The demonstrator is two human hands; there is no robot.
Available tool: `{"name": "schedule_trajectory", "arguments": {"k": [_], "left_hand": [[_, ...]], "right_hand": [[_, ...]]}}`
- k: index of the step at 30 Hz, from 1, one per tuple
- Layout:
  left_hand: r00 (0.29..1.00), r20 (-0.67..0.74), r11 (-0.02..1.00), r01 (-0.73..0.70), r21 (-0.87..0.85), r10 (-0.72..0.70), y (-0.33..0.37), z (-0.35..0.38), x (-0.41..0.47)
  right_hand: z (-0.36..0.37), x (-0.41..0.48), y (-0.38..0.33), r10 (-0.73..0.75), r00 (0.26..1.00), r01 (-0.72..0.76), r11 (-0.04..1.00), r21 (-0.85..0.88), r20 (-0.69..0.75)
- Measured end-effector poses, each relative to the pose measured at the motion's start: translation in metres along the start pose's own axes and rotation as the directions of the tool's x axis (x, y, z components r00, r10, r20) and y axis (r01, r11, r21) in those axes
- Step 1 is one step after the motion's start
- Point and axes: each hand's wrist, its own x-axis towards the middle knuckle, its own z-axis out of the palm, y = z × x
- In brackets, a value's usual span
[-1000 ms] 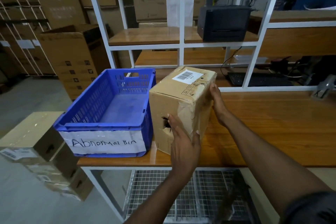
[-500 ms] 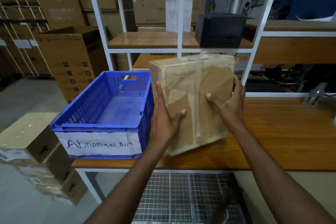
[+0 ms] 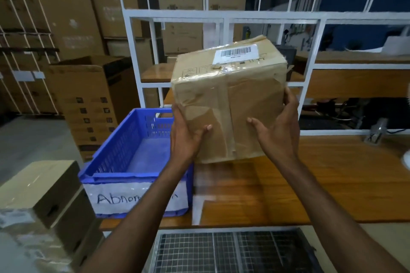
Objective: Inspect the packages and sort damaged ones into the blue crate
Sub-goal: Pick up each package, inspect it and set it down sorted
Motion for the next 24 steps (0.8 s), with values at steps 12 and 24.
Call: {"name": "schedule_trajectory", "arguments": {"k": [12, 24], "left_hand": [[0.996, -0.091, 0.998, 0.016, -0.058, -0.021, -0.052, -0.097, 0.087], [0.979, -0.205, 0.995, -0.044, -0.094, 0.024, -0.086, -0.154, 0.122]], "right_hand": [[0.097, -0.001, -0.103, -0.434, 0.901, 0.419, 0.861, -0.288, 0.014], [0.155, 0.01, -0.116, -0.342, 0.932, 0.35, 0.936, -0.045, 0.119]]}}
